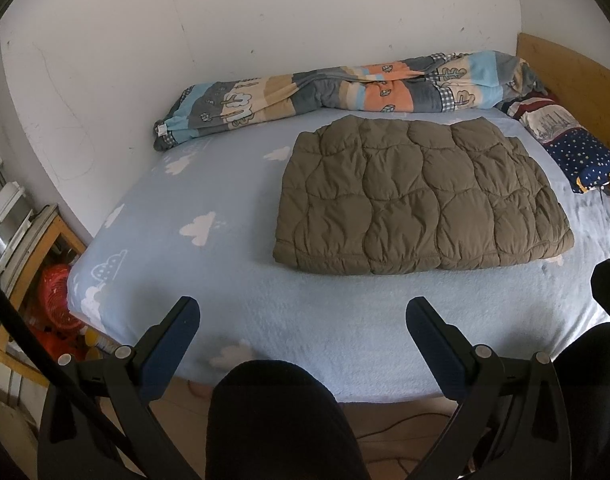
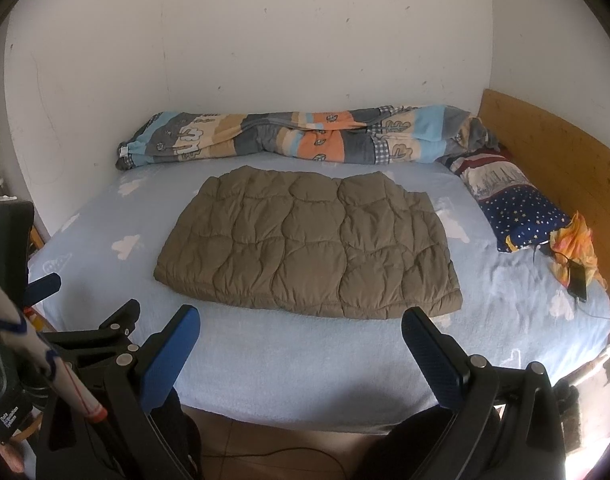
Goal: Fold large clothes
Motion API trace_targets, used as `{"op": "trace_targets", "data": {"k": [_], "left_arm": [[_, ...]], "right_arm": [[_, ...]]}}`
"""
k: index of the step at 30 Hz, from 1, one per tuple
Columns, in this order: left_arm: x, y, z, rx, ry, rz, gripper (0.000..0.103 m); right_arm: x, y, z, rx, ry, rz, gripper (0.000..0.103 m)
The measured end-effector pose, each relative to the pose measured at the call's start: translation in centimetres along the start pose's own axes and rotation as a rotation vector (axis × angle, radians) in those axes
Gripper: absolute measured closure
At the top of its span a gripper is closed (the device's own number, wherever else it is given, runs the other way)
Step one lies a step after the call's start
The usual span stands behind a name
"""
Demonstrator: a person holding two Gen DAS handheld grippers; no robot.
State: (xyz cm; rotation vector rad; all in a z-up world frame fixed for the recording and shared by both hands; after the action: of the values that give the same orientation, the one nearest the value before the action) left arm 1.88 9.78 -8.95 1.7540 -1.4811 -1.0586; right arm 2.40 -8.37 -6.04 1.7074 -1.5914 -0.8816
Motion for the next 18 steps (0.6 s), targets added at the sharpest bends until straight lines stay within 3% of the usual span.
{"op": "trace_targets", "data": {"k": [18], "left_arm": [[0.2, 0.0, 0.3, 0.001, -0.003, 0.0, 0.0]], "right_arm": [[0.3, -0.3, 1.0, -0.001, -0.003, -0.001, 0.001]]}}
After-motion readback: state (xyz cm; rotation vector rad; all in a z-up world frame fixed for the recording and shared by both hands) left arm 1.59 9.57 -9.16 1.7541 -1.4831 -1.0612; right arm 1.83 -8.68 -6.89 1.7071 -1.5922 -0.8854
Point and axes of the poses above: each gripper's, at about its wrist camera, not at the fingertips, and y roughly against the way its jaws point, x to its right, z to its underside, the point moved 4 cm from there along -y, roughly the way its jaws point, and after that the axes turned 15 degrees about -x, right-handed, at the moved point
